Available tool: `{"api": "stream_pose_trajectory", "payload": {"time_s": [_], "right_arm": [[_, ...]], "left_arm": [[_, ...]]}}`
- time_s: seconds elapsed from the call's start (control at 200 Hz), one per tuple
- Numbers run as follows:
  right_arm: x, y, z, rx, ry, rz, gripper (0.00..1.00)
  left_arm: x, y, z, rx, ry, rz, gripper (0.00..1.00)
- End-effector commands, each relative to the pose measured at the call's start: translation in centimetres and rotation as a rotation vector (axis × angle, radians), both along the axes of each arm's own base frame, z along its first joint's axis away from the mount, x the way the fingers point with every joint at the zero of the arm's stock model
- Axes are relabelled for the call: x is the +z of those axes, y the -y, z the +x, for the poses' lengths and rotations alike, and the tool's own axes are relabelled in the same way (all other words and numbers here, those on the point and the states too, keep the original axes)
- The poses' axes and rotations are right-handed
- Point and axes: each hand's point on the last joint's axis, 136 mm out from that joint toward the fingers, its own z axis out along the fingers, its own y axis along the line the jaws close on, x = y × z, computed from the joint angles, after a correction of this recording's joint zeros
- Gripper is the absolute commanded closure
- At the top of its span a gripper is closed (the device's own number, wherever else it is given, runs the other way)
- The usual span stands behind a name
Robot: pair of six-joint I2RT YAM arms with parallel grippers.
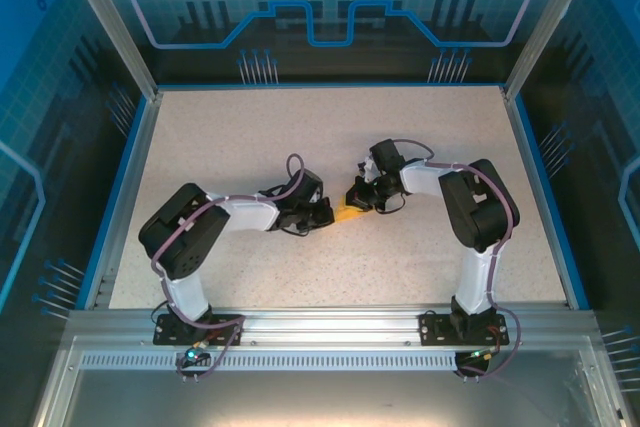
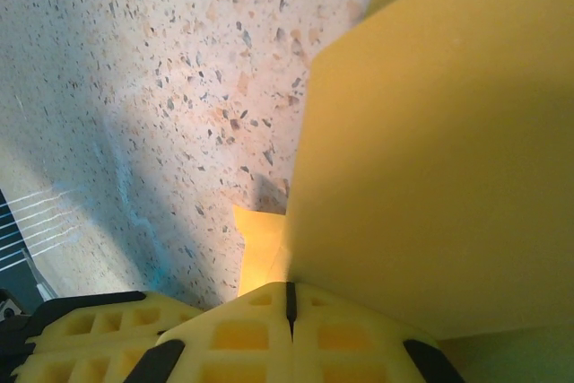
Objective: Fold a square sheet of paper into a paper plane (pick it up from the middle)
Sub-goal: Fourth fold the wing at the center of the table.
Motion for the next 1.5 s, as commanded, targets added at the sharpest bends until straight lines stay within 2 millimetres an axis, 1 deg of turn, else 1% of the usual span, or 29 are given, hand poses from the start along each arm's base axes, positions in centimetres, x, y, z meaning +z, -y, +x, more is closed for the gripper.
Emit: {"api": "stream_pose_trajectory", "payload": {"time_s": [0.0,0.12,0.22,0.37,0.455,0.59,0.715,0.775,1.0,1.13,1.215,1.28,1.35,1.415,1.495], "right_arm": [[-2.1,1.1,-0.7,-0.018,-0.057,-0.08,0.96],[-2.2,1.1,-0.7,-0.018,-0.06,-0.081,0.96],[-2.3,1.1,-0.7,-0.02,-0.063,-0.083,0.96],[-2.6,1.1,-0.8,-0.02,-0.076,-0.088,0.96],[-2.7,1.1,-0.8,-0.022,-0.08,-0.089,0.96],[-2.8,1.3,-0.9,-0.024,-0.084,-0.099,0.96],[-3.0,1.4,-1.0,-0.026,-0.091,-0.105,0.96],[-3.0,1.4,-1.0,-0.026,-0.09,-0.106,0.96],[-3.3,1.5,-1.0,-0.03,-0.1,-0.118,0.96],[-3.3,1.7,-1.0,-0.031,-0.1,-0.128,0.96],[-3.4,1.7,-1.0,-0.033,-0.102,-0.133,0.96],[-3.5,1.8,-1.0,-0.035,-0.105,-0.136,0.96],[-3.5,1.7,-1.0,-0.033,-0.106,-0.134,0.96],[-3.4,1.7,-1.0,-0.031,-0.103,-0.133,0.96],[-3.3,1.6,-0.9,-0.031,-0.099,-0.126,0.96]], "left_arm": [[-1.3,-2.1,-2.0,0.009,-0.087,0.067,0.95],[1.4,0.2,-1.2,-0.024,-0.045,-0.059,0.94],[2.8,1.3,-0.4,-0.032,-0.016,-0.102,0.94],[3.3,2.7,0.9,-0.043,-0.001,-0.133,0.94],[3.2,3.3,1.1,-0.042,-0.008,-0.134,0.94],[2.3,3.2,1.1,-0.034,-0.045,-0.117,0.94],[1.4,3.3,0.6,-0.032,-0.089,-0.112,0.93],[0.9,3.0,0.2,-0.03,-0.111,-0.099,0.91],[-1.3,1.5,-0.7,-0.004,-0.178,-0.011,0.9],[-1.9,0.8,-1.1,0.005,-0.204,0.035,0.9],[-2.3,-0.1,-1.4,0.016,-0.22,0.09,0.9],[-2.3,-0.7,-1.4,0.028,-0.22,0.112,0.9],[-1.8,-0.9,-1.4,0.029,-0.208,0.103,0.9],[-0.5,-0.5,-0.9,0.022,-0.166,0.063,0.9],[1.8,0.7,0.1,0.001,-0.094,-0.011,0.9]]}}
